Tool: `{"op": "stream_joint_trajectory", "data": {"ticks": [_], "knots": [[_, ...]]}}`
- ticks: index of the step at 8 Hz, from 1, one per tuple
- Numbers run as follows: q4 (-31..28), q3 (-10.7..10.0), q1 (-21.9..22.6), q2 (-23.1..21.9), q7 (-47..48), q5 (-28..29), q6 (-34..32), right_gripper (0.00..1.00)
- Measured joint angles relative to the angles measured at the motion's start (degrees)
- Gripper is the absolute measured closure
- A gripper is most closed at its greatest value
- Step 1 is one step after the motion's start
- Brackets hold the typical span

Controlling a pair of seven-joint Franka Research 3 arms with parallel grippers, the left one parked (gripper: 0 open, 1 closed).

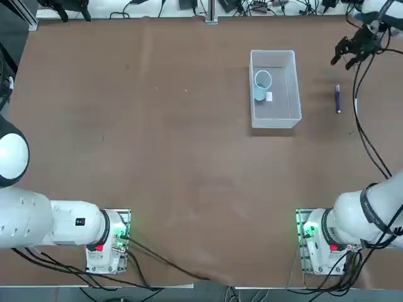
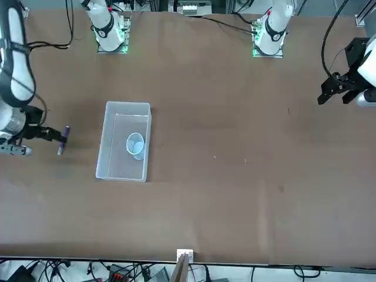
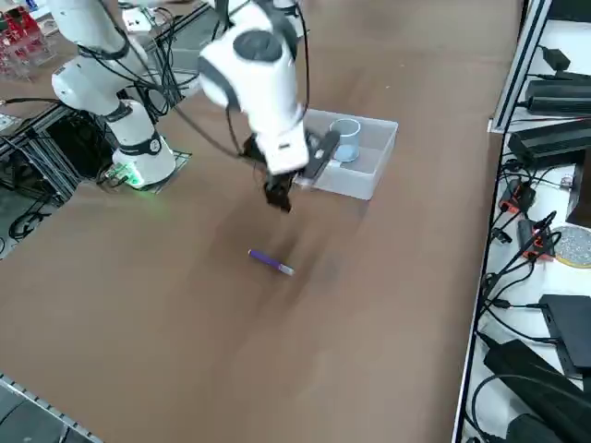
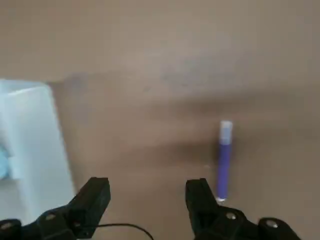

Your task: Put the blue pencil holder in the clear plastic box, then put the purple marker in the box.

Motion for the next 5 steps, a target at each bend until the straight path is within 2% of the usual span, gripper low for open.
{"op": "stream_joint_trajectory", "data": {"ticks": [2, 5], "knots": [[-1.05, 0.01, -2.75, 3.92, 0.00, 0.00, 5.14, 0.11], [-5.13, 0.09, -3.32, 6.97, 0.00, -2.39, 13.16, 0.16]]}}
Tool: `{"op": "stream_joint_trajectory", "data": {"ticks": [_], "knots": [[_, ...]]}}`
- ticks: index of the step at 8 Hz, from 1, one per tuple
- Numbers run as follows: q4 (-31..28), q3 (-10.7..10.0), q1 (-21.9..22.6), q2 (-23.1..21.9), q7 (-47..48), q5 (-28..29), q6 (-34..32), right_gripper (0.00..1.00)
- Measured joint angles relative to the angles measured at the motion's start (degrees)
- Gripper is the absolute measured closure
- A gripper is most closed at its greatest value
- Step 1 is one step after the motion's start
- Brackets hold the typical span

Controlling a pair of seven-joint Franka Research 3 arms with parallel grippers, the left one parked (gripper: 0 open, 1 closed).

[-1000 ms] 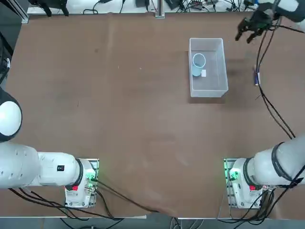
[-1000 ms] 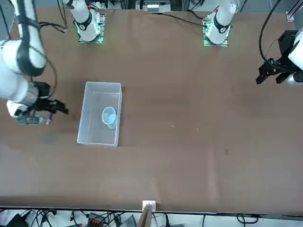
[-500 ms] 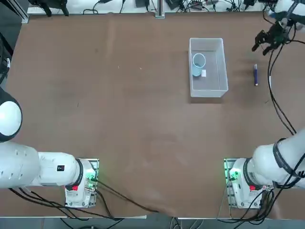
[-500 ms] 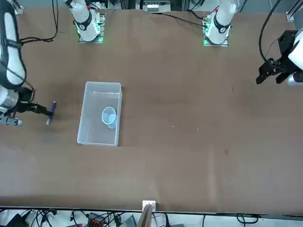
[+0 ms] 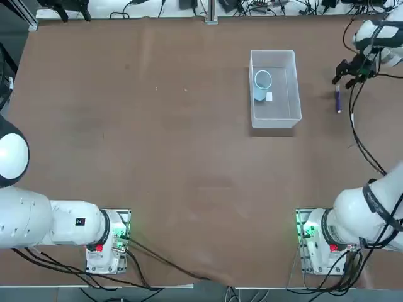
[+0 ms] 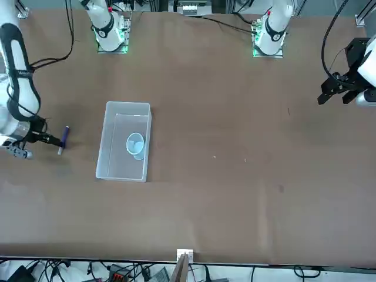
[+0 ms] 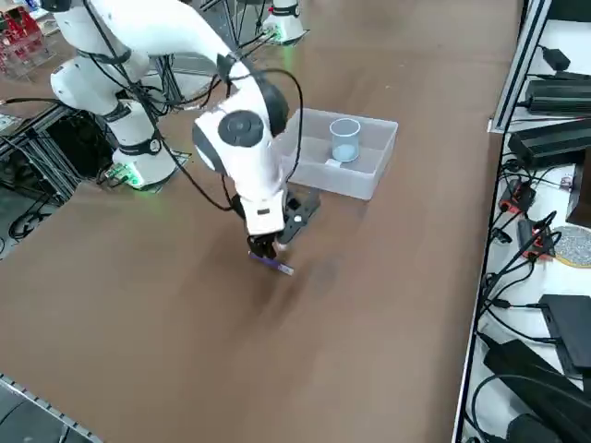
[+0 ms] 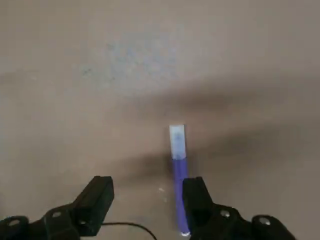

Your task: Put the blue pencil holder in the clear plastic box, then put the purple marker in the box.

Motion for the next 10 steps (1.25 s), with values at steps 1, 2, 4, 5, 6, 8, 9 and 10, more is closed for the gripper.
{"op": "stream_joint_trajectory", "data": {"ticks": [1, 2, 4, 5, 6, 8, 9, 10], "knots": [[-1.92, 0.09, 0.00, 0.32, 0.00, -1.95, 3.03, 0.19], [-3.73, 0.10, 0.00, 0.39, 0.01, -3.02, 5.25, 0.20], [-5.24, 0.09, -0.01, 0.38, 0.01, -3.56, 6.45, 0.24], [-5.47, 0.09, -0.02, 0.38, 0.00, -3.60, 6.73, 0.25], [-5.75, 0.09, -0.03, 0.38, 0.00, -3.60, 7.19, 0.27], [-6.51, 0.09, -0.05, 0.48, 0.00, -3.90, 8.14, 0.30], [-6.76, 0.09, -0.06, 0.60, -0.28, -4.46, 8.42, 0.32], [-6.82, 0.07, -0.24, 0.74, -0.94, -4.94, 8.54, 0.34]]}}
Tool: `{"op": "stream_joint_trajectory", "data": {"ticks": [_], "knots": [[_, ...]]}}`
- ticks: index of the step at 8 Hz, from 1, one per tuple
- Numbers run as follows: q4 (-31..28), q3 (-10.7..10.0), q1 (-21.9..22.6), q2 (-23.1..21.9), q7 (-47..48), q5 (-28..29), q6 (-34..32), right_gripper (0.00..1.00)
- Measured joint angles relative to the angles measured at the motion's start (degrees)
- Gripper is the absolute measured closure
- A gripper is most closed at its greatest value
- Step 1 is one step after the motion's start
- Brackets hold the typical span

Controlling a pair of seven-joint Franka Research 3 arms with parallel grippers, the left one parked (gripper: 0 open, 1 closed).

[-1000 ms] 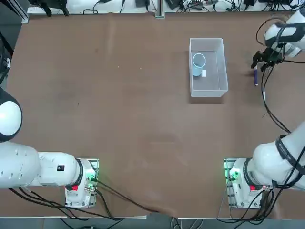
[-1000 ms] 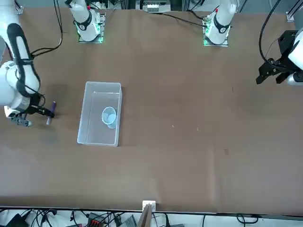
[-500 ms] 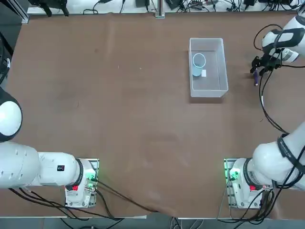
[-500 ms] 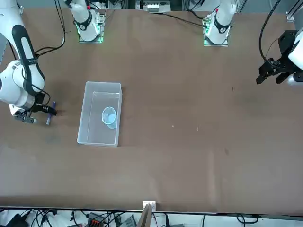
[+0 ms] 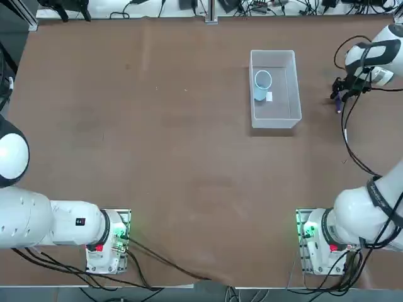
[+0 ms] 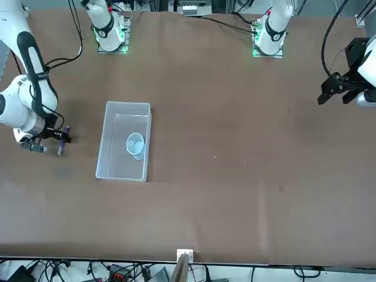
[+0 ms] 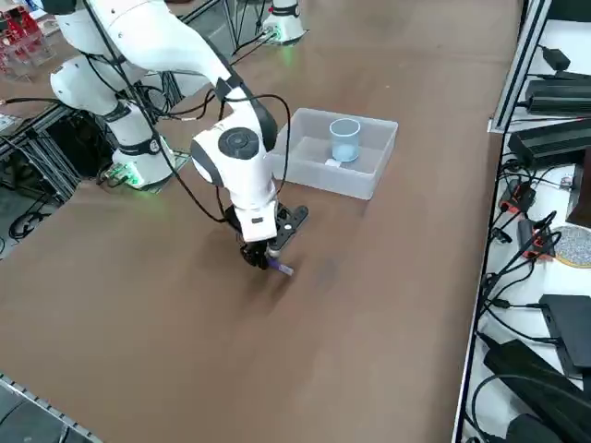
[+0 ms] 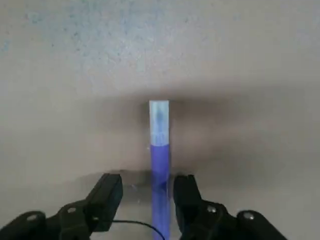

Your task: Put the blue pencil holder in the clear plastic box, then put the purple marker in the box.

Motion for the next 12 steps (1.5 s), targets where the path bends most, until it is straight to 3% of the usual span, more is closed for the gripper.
{"op": "stream_joint_trajectory", "data": {"ticks": [7, 8, 9, 10, 12], "knots": [[-0.06, -0.01, -1.87, 0.74, -2.88, -0.52, 1.46, 0.50], [-0.05, 0.05, -1.86, 0.62, -2.88, -0.52, 1.48, 0.57], [-0.05, 0.11, -1.85, 0.32, -2.87, -0.52, 1.43, 0.75], [-0.08, 0.17, -1.84, 0.08, -2.86, -0.52, 1.41, 0.83], [-0.08, 0.19, -1.83, 0.14, -2.86, -0.53, 1.46, 0.83]]}}
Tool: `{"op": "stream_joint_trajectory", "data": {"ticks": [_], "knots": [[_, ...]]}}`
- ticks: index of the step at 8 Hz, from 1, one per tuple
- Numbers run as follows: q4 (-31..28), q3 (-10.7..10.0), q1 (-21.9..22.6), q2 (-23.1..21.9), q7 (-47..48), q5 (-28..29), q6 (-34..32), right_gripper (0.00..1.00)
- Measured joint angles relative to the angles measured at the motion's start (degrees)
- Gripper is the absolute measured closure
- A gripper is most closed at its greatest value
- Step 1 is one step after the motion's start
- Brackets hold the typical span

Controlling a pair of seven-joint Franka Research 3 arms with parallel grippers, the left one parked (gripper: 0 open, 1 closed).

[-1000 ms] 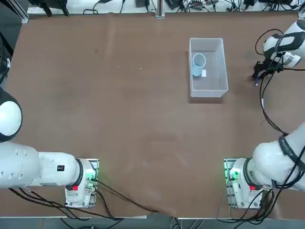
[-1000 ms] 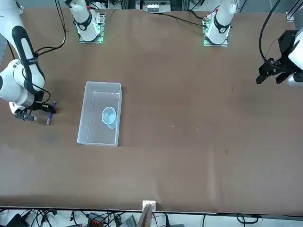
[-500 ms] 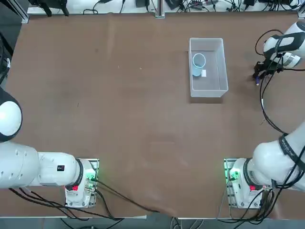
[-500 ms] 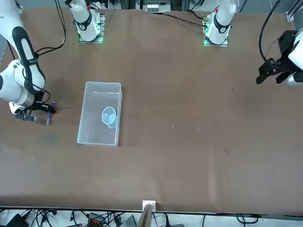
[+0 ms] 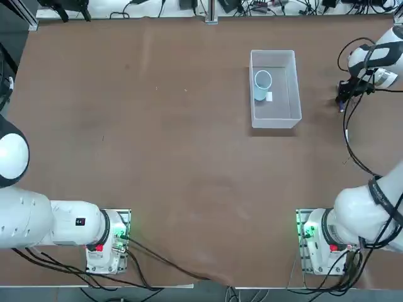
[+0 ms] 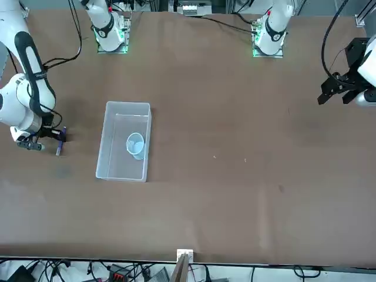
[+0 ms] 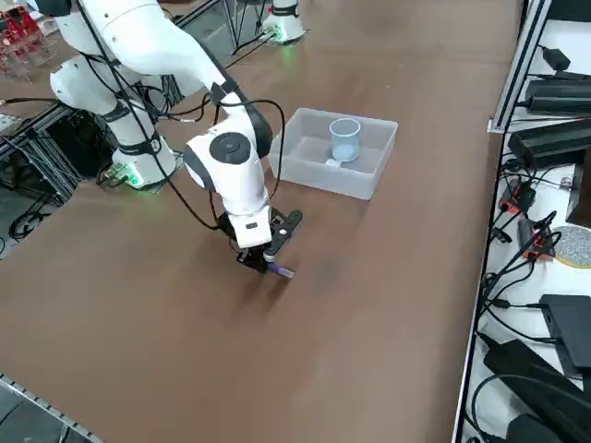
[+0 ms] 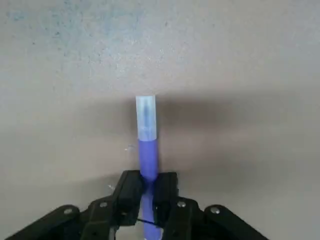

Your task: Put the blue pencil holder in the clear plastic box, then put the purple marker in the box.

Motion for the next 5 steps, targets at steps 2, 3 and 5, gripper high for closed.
{"op": "stream_joint_trajectory", "data": {"ticks": [2, 3, 5], "knots": [[0.09, 0.01, 0.00, -0.48, -0.18, 0.00, -0.60, 0.83], [0.36, 0.03, 0.03, -1.68, -0.38, -0.01, -2.66, 0.83], [1.74, 0.58, 0.40, -7.25, -0.47, -0.02, -10.51, 0.83]]}}
